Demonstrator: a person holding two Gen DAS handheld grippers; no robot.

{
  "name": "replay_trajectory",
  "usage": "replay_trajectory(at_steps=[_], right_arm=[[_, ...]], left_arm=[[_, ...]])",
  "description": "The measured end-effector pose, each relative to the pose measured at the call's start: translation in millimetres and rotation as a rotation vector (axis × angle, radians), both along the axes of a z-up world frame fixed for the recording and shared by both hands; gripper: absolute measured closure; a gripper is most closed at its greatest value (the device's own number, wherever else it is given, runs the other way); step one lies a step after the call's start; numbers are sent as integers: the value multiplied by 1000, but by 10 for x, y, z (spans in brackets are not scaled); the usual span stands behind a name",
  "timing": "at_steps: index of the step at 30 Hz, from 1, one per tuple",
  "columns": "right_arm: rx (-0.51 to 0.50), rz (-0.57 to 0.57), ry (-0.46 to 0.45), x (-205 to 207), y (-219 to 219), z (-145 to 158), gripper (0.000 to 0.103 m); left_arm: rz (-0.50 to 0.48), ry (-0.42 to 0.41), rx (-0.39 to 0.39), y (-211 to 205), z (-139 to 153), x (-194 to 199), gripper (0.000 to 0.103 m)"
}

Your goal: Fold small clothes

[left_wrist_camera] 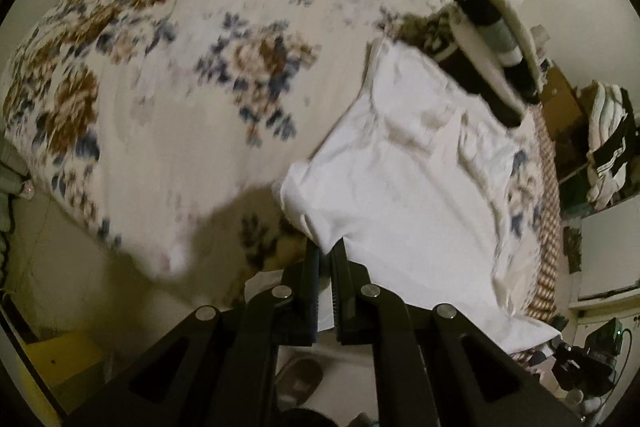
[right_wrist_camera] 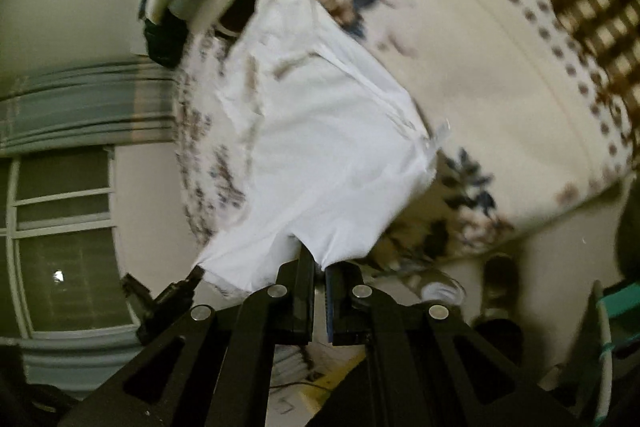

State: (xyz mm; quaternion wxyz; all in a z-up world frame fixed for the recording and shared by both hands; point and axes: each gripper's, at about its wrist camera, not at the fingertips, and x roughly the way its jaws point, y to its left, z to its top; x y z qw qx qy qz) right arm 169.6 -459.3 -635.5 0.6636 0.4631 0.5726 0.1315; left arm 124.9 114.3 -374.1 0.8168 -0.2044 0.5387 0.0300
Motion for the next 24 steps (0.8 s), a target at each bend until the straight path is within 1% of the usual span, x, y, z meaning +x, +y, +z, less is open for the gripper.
replay_trajectory(at_steps=[3,4,8,9,12,15,16,17,20,21,23,24], right_arm=[[25,6,-33,159,10,293,99],[27,10,-47,271,1,373,99],[16,15,-76,753,75,505,99],[8,15,-80,884,84,507,99],[-43,4,-103,1456,110,554,99],[-99,-19,-127,2170,110,554,99],[-112,-25,-127,2326,109,540,99],[-128,-33,-127,2564,101,506,99],[-198,-51,-128,3264,84,394,99],[-212,-60,-125,3448,76,348,99],[-247,-86,-116,3867,45,209,99],[-256,-92,-108,3992,49,133,99]], left_arm=[[-8,-32,-7,-4,119,233,100],[-13,-43,-5,-14,157,345,100],[-28,-80,-12,-46,218,825,100],[-31,-88,-17,-51,229,1019,100],[-30,-115,-27,-13,255,1464,100],[-49,-149,1,-35,254,2045,100],[-59,-158,10,-57,231,2281,100],[-68,-159,16,-83,188,2530,100],[-96,-146,34,-166,17,3111,100],[-110,-136,46,-214,-99,3369,100],[-119,-119,68,-275,-260,3669,100],[-131,-103,70,-307,-363,3824,100]])
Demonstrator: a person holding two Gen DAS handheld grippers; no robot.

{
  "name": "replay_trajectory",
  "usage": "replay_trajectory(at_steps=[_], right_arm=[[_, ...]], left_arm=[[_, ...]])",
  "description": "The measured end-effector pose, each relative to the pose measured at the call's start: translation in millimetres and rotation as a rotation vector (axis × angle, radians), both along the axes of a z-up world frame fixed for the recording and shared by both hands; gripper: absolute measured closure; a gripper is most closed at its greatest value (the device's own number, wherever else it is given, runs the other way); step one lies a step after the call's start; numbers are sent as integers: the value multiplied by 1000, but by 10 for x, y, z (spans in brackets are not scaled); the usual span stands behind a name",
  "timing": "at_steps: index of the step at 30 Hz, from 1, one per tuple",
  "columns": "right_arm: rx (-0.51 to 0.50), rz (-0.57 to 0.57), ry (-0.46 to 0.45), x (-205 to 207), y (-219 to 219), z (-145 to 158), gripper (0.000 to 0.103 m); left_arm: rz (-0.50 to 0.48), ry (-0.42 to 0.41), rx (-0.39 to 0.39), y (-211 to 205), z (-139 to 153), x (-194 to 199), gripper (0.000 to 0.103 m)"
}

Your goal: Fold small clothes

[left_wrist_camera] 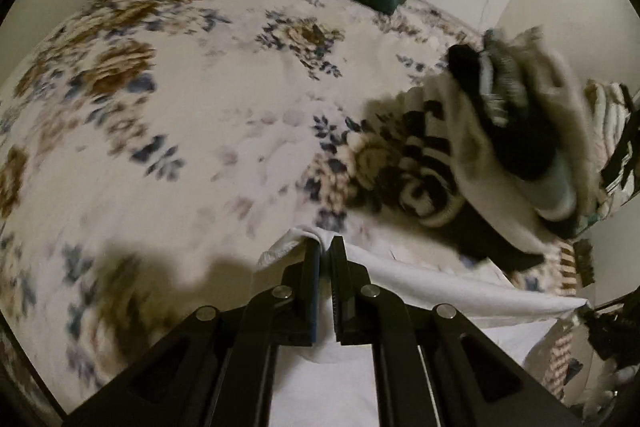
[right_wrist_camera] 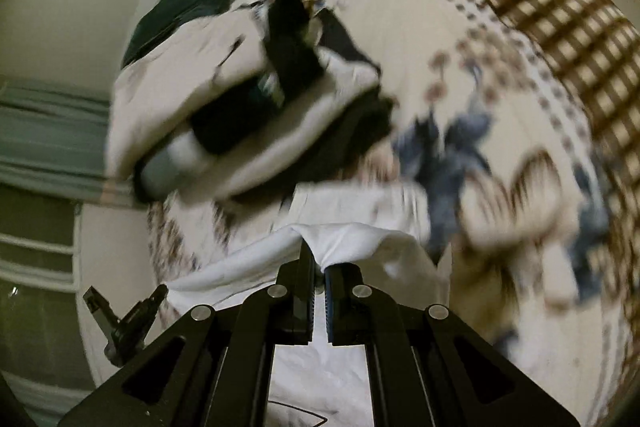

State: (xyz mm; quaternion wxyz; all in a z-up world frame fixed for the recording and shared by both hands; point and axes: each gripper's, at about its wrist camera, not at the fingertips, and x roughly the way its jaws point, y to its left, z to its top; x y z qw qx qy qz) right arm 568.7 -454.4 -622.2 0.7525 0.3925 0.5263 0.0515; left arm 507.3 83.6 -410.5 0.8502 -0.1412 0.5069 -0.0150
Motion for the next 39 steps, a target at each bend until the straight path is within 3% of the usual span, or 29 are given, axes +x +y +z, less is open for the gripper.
replay_trajectory(at_steps=[3,6,7,8,9,10,11,12,13,15,17,22,26,29,31,33,34,35,36,39], right_arm=[[-32,-24,38,370,-13,-277,99],[-60,-18,100,551,2,-521,97],[-59,-18,117,556,6,-555,87],[-47,-20,120,523,8,-562,61],[-44,-26,112,469,10,-539,45],[-54,-36,96,353,19,-466,24],[-60,-41,82,242,34,-414,20],[-66,-44,69,125,52,-357,20],[-87,-53,59,-69,87,-270,20],[-110,-71,66,-378,153,-207,19],[-108,-116,110,-805,252,-245,19],[40,-206,196,-1472,415,-679,19],[153,-237,179,-1564,537,-1108,19],[217,-265,147,-1496,564,-1284,20],[228,-292,124,-1458,584,-1336,23],[236,-322,101,-1421,568,-1342,38],[225,-331,105,-1418,574,-1351,55],[216,-339,105,-1427,570,-1344,76],[213,-343,108,-1434,563,-1335,84],[222,-370,114,-1495,563,-1321,94]], left_arm=[[-5,51,23,-68,-313,379,99],[25,103,-7,-38,-501,537,98],[38,110,-23,13,-499,503,98],[45,111,-26,36,-478,469,94],[58,115,-41,112,-432,364,87],[67,111,-60,178,-377,247,62],[73,102,-74,229,-337,177,29],[84,82,-80,297,-270,37,18],[94,59,-74,361,-196,-164,15],[118,68,-60,450,-174,-498,15],[178,128,-84,549,-291,-880,15],[350,306,-267,663,-884,-1604,15],[442,322,-416,592,-1144,-1715,15],[474,308,-438,505,-1223,-1635,16],[451,302,-397,398,-1249,-1522,18],[419,267,-335,298,-1195,-1458,58],[395,259,-328,258,-1188,-1412,92],[371,253,-306,222,-1168,-1393,95],[362,228,-282,190,-1114,-1391,98],[345,160,-247,177,-927,-1468,99]])
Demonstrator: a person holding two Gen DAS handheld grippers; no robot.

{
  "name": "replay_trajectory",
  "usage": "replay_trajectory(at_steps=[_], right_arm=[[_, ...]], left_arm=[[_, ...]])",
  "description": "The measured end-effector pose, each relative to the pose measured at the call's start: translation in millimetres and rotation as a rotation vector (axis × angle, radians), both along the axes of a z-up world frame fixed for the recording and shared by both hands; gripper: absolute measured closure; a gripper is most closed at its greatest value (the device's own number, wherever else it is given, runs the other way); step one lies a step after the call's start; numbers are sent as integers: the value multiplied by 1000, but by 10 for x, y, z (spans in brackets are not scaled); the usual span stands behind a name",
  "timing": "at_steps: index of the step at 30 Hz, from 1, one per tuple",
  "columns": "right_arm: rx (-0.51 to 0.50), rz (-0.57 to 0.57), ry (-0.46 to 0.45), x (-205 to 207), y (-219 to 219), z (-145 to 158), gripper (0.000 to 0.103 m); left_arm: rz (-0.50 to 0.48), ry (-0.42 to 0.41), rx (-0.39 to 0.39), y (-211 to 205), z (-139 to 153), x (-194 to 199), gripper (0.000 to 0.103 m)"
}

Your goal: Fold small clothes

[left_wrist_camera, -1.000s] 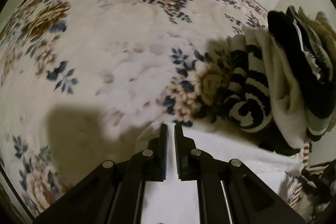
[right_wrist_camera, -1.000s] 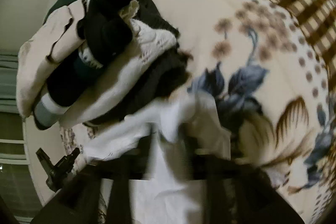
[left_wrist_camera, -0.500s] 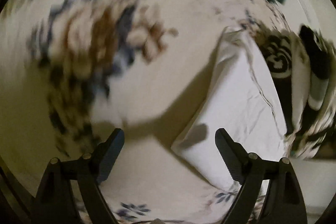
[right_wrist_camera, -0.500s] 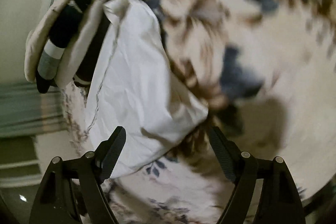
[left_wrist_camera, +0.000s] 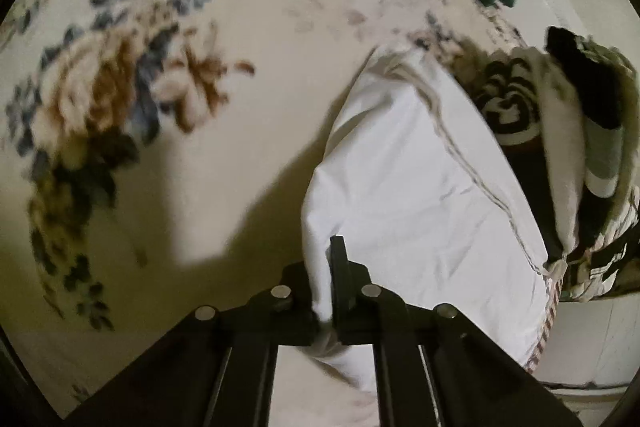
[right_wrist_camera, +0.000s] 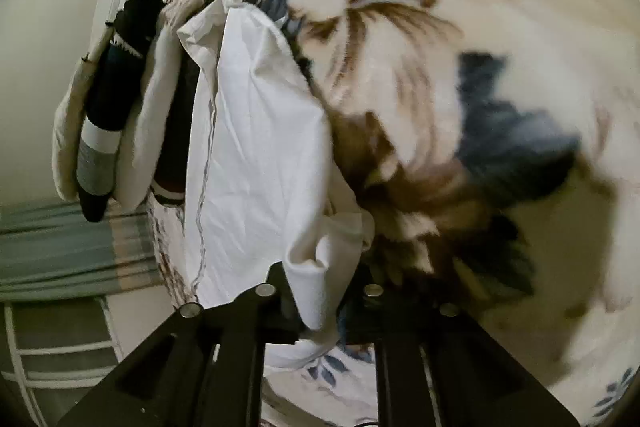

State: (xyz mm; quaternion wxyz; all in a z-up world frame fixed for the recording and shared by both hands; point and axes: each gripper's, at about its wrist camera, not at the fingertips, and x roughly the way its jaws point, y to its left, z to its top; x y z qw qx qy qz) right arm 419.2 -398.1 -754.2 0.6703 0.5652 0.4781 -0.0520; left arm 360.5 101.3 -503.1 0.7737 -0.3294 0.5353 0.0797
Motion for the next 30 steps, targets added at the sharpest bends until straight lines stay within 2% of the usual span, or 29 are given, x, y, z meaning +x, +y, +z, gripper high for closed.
replay_trajectory(at_steps=[5,10,13,15,16,17,18,19,21,22,23,27,30], right_arm=[[-9,9,2,-278,-5,160,97],[-15,81,66,-956,-6,389,97],[-17,112,124,-1381,16,443,97],[-10,139,169,-1610,24,358,97],[-6,153,197,-1681,12,283,95],[8,155,240,-1748,-29,189,90],[11,157,276,-1801,-78,135,89],[-6,164,304,-1829,-154,136,87],[-73,178,307,-1829,-278,257,72],[-142,184,289,-1814,-367,417,64],[-180,190,268,-1776,-410,527,64],[-289,261,160,-1390,-435,933,63],[-335,355,133,-891,-234,984,63]], left_arm=[[-25,-8,-10,86,212,-273,100],[-97,57,18,139,344,-845,100],[-121,134,24,178,242,-1170,99],[-129,195,2,199,70,-1309,97],[-117,236,-6,235,-37,-1357,95],[-107,258,-13,271,-80,-1366,95],[-98,267,-24,294,-86,-1362,95],[-86,276,-31,339,-63,-1360,91],[-79,255,-35,406,57,-1328,81],[-78,234,-40,437,147,-1281,73],[-79,214,-36,454,236,-1214,67],[-149,193,-4,302,323,-855,65],[-227,193,28,83,232,-548,65]])
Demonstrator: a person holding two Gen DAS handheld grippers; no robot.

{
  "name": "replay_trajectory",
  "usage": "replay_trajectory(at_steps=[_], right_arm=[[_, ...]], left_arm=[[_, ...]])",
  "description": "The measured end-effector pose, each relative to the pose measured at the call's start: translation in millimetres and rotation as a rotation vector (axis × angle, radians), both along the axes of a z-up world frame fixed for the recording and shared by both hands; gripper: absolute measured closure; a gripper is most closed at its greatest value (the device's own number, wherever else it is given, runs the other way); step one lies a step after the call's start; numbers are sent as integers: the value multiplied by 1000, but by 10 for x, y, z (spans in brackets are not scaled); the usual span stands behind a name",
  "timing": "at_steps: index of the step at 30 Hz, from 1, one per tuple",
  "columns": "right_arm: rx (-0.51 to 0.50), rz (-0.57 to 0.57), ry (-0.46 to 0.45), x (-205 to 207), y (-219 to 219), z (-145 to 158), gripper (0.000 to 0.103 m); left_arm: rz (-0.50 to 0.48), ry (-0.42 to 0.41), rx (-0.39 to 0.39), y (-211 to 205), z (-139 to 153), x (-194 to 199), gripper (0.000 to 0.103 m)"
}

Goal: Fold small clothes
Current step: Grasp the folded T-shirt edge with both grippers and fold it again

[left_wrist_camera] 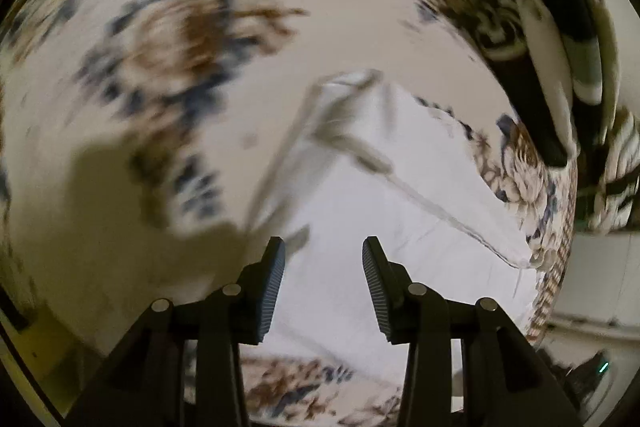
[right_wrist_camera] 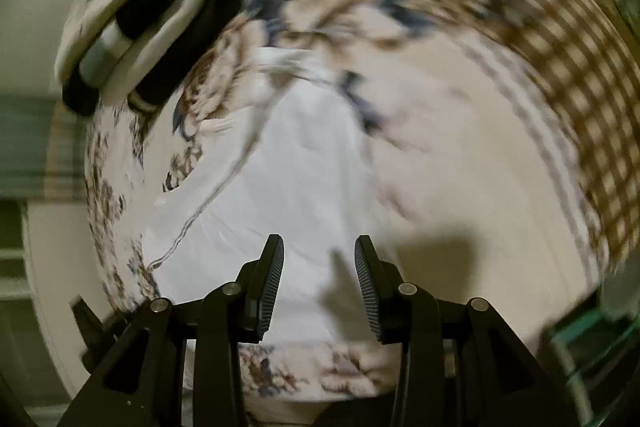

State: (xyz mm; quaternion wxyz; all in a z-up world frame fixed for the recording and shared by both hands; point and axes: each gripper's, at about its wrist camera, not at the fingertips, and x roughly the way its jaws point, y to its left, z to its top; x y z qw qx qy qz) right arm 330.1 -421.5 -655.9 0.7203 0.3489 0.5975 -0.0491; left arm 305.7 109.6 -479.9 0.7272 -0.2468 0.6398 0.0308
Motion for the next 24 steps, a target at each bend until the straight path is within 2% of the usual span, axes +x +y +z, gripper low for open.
replay_trajectory(at_steps=[3,6,8,13,17,20,22,24], right_arm=[[-40,105,16,563,306,-152,63],[-109,199,41,1021,526,-337,63],[-162,238,50,1263,620,-473,63],[-217,178,-15,1775,553,-498,64],[-205,109,-84,2160,394,-397,63],[-174,78,-118,2170,298,-204,64],[-173,85,-138,2026,270,-81,63],[-169,89,-132,1855,304,-40,58]], left_arm=[[-104,0,71,-289,-129,270,65],[-218,-48,219,-569,-186,623,65],[-244,-65,253,-606,-200,802,65],[-248,-118,288,-597,-194,1265,65],[-179,-142,259,-422,-114,1641,65],[-135,-183,237,-301,81,1658,65],[-105,-192,217,-156,197,1486,65],[-93,-176,209,-111,228,1294,65]])
